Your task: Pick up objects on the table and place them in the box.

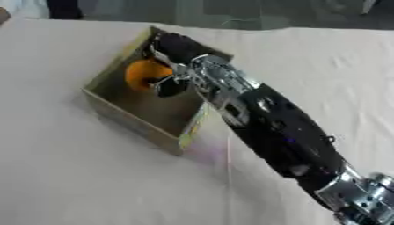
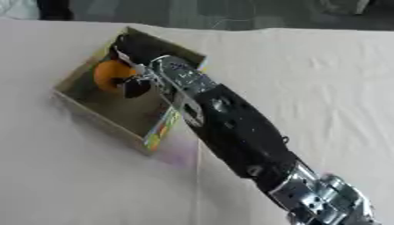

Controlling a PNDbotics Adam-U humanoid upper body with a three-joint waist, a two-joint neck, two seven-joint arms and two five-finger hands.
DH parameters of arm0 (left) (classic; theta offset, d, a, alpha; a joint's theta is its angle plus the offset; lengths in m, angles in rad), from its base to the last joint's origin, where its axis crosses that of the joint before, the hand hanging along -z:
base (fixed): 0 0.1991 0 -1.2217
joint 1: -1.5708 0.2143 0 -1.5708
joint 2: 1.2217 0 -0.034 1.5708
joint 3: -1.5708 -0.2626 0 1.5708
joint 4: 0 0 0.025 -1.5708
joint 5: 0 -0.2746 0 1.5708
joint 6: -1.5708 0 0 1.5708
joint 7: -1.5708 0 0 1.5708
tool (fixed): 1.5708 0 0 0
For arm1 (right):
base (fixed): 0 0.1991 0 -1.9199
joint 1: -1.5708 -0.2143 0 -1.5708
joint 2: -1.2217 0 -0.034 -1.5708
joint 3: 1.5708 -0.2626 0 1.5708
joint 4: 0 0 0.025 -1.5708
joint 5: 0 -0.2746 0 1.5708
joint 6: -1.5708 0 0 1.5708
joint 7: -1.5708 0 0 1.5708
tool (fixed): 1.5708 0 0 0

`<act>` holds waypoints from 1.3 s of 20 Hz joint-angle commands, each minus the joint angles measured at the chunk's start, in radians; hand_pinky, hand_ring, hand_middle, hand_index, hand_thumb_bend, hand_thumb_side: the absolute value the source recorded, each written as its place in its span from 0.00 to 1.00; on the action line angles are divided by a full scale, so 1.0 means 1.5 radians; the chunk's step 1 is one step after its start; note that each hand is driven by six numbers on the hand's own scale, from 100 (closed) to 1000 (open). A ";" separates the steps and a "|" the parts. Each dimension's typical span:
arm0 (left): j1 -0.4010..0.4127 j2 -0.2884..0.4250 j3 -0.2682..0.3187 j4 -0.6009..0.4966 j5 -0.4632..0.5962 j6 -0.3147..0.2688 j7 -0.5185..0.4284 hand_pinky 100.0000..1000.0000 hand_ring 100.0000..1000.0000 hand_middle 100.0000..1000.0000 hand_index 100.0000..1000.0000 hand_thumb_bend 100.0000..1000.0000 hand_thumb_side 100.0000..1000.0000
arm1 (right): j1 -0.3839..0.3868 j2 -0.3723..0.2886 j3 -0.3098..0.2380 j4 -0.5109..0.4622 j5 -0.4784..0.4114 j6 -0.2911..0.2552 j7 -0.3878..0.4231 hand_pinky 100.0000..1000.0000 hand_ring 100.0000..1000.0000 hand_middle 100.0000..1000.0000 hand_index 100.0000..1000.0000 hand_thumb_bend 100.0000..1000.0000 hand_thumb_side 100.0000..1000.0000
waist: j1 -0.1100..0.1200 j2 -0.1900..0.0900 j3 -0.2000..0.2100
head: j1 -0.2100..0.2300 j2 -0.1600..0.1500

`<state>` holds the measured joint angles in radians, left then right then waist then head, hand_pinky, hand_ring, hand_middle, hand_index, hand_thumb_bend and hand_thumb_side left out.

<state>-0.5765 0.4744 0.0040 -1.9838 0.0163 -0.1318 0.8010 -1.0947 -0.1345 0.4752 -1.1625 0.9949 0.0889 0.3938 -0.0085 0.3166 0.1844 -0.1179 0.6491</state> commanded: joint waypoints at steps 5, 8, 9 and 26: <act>-0.008 0.010 0.002 -0.011 0.001 0.000 0.003 0.77 0.75 0.72 0.89 0.00 0.91 | -0.027 -0.012 -0.021 -0.028 0.047 -0.011 0.099 0.81 0.93 0.86 0.83 0.00 0.70 | 0.004 -0.013 -0.002 | 0.003 0.005; -0.003 0.011 0.003 -0.011 0.000 0.001 0.004 0.77 0.75 0.72 0.89 0.00 0.91 | -0.045 -0.037 -0.038 -0.062 0.044 -0.010 0.112 0.87 0.97 0.90 0.89 0.22 0.84 | 0.004 -0.018 -0.005 | 0.009 0.010; -0.002 0.011 0.004 -0.011 0.000 0.001 0.004 0.77 0.75 0.72 0.89 0.00 0.91 | -0.050 -0.046 -0.044 -0.073 0.041 -0.008 0.117 0.87 0.97 0.90 0.90 0.22 0.85 | 0.004 -0.019 -0.006 | 0.011 0.011; 0.016 0.016 0.011 -0.011 -0.005 0.004 0.011 0.77 0.75 0.72 0.89 0.00 0.91 | -0.012 -0.209 -0.174 -0.368 -0.202 0.140 -0.025 0.83 0.90 0.81 0.87 0.00 0.87 | 0.016 -0.029 -0.030 | -0.018 0.031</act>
<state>-0.5449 0.4745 0.0061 -1.9838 0.0124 -0.1258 0.8134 -1.0968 -0.4091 0.2421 -1.6583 0.7418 0.2751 0.4025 0.0127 0.2970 0.1372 -0.1369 0.6902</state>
